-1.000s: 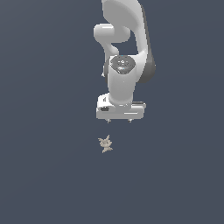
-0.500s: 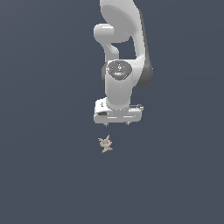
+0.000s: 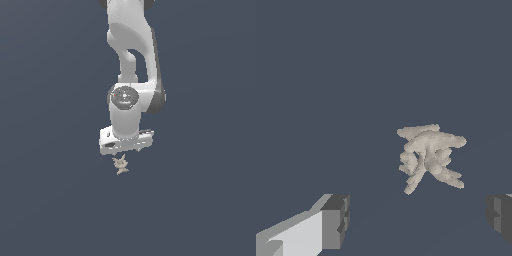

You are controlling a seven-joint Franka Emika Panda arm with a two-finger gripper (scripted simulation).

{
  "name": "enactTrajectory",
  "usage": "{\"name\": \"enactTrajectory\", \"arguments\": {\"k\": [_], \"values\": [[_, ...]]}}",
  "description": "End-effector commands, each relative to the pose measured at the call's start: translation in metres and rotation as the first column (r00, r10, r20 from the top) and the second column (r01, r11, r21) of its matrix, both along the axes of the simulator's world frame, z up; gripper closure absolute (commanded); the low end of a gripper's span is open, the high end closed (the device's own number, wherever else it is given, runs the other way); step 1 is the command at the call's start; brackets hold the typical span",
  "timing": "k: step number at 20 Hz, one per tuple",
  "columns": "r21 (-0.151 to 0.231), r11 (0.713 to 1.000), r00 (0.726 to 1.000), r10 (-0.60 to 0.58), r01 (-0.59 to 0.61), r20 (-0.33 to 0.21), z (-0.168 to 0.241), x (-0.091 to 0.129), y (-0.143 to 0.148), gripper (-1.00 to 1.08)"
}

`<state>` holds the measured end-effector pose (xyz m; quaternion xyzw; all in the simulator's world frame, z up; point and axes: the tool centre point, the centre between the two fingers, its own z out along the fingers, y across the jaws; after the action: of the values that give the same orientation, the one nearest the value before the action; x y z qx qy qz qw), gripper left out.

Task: Pick up the object and move it to a goal position.

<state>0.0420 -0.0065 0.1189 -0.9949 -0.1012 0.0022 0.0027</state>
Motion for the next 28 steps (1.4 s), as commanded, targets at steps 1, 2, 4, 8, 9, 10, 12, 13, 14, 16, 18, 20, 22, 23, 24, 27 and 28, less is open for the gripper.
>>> {"name": "enactTrajectory", "arguments": {"k": [1,2,4,8,9,10,12,13,14,16,18,20,22,23,24,27,28], "values": [[-0.002,0.999,0.999,0.039,-0.039,0.002,-0.009,0.007,-0.008,-0.92],[-0.002,0.999,0.999,0.051,-0.051,0.002,-0.012,0.009,-0.011,-0.92],[-0.003,0.997,0.997,0.073,-0.073,0.003,-0.017,0.013,-0.016,-0.92],[-0.004,0.995,0.995,0.103,-0.103,0.004,-0.024,0.017,-0.023,-0.92],[-0.005,0.994,0.994,0.108,-0.108,0.005,-0.025,0.018,-0.024,-0.92],[-0.005,0.994,0.994,0.112,-0.112,0.005,-0.026,0.019,-0.025,-0.92],[-0.005,0.993,0.993,0.116,-0.116,0.005,-0.027,0.019,-0.026,-0.92],[-0.005,0.993,0.993,0.117,-0.117,0.005,-0.027,0.020,-0.026,-0.92],[-0.005,0.994,0.994,0.112,-0.112,0.004,-0.027,0.019,-0.026,-0.92],[-0.005,0.994,0.994,0.112,-0.112,0.004,-0.028,0.019,-0.026,-0.92],[-0.005,0.994,0.994,0.113,-0.113,0.004,-0.033,0.019,-0.025,-0.92],[-0.005,0.994,0.994,0.114,-0.114,0.004,-0.041,0.019,-0.025,-0.92],[-0.005,0.993,0.993,0.114,-0.114,0.004,-0.051,0.018,-0.026,-0.92],[-0.005,0.993,0.993,0.115,-0.115,0.005,-0.057,0.018,-0.026,-0.92],[-0.005,0.993,0.993,0.115,-0.115,0.005,-0.063,0.018,-0.026,-0.92],[-0.005,0.993,0.993,0.116,-0.116,0.005,-0.074,0.018,-0.026,-0.92],[-0.005,0.993,0.993,0.116,-0.116,0.005,-0.076,0.018,-0.026,-0.92]]}}
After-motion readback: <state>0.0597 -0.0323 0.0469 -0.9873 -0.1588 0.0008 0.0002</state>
